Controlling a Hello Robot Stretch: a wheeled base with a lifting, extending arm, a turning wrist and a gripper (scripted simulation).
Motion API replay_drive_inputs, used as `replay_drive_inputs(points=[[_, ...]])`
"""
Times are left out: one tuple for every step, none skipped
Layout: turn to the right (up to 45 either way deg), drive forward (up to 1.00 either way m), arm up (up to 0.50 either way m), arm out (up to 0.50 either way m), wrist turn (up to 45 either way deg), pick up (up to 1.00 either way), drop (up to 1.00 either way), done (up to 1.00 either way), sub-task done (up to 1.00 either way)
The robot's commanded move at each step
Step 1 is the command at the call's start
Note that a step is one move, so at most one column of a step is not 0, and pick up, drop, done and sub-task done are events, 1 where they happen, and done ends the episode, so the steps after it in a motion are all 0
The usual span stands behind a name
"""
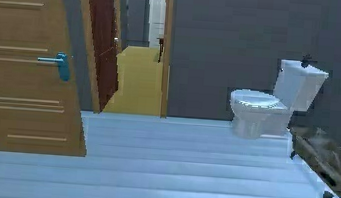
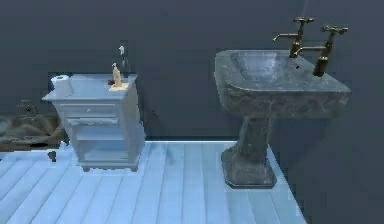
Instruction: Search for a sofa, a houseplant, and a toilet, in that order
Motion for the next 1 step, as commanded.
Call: replay_drive_inputs(points=[[-9.0, 0.0, 0.0, 0.0, 0.0, 0.0, 0.0, 0.0, 0.0]])
